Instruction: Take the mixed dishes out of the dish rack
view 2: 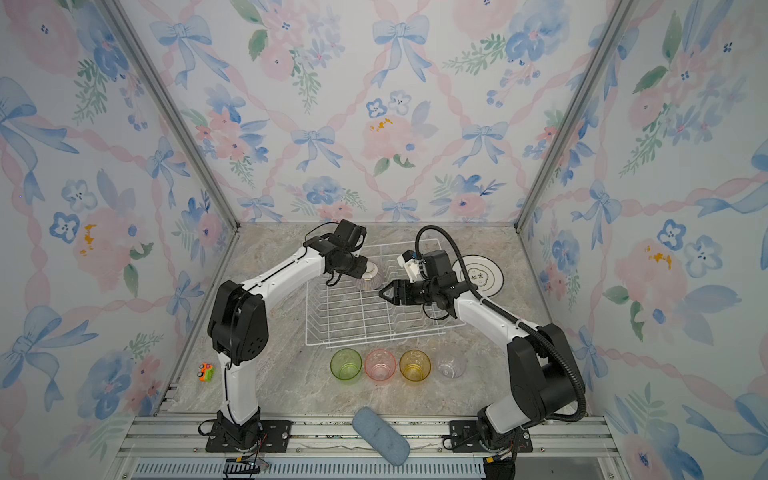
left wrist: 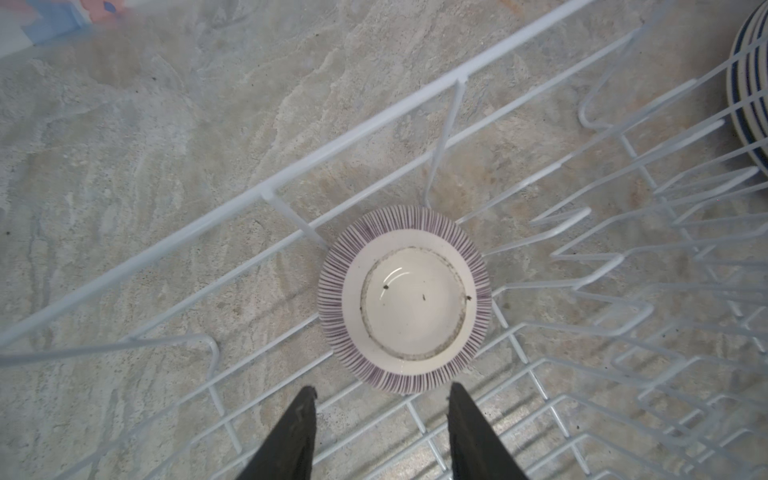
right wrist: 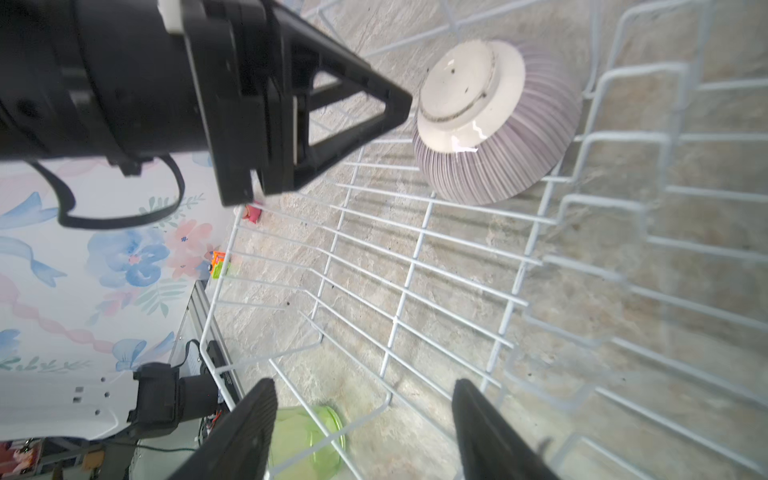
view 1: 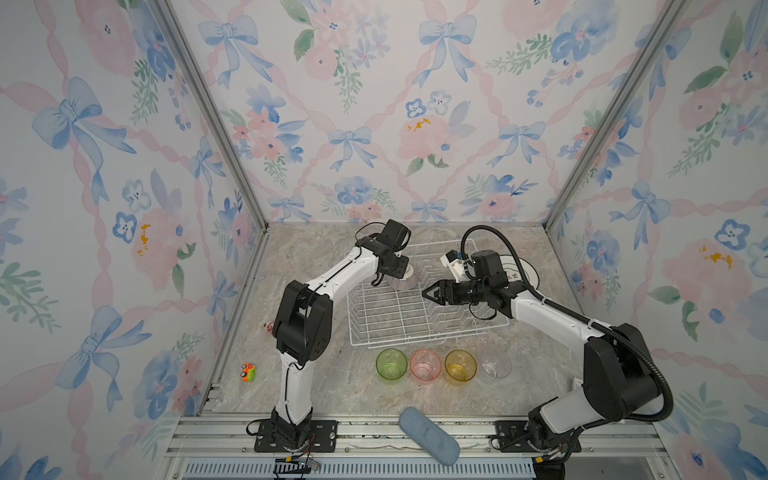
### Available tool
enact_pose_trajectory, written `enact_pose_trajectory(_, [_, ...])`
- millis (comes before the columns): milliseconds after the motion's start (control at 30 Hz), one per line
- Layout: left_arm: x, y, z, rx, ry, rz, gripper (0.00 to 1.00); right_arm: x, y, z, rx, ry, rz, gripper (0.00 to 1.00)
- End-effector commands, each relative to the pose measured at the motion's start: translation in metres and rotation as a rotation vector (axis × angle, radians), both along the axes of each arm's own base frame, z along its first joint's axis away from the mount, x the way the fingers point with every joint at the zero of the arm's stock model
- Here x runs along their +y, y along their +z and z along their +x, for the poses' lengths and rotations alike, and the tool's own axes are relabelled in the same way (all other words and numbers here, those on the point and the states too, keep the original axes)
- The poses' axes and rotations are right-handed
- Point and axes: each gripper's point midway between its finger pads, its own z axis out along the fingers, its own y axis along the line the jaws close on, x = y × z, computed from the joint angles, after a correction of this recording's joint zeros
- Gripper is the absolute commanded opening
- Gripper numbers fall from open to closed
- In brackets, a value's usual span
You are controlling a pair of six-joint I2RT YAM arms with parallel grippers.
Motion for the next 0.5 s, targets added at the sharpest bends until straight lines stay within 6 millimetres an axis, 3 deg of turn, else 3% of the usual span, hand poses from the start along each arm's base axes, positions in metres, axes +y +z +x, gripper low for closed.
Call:
enact_pose_trajectory(0, [0.008,0.019,0.002,-0.055,0.046,0.003,0.45,-0.004,0.004,0.02,-0.075,-0.028,-0.181,0.66])
enact_pose_trajectory(200, [0.032,0.063,-0.012,-0.138,0.107,-0.095,0.44,0.008,-0.014,0.041,-0.126,-0.019,-0.417,0.66])
enact_pose_trajectory(467, [0.094,0.079,-0.044,-0.166,0.2,-0.17,0.48,0.035,-0.038,0.079,-0.211,-0.037,-0.602,0.73])
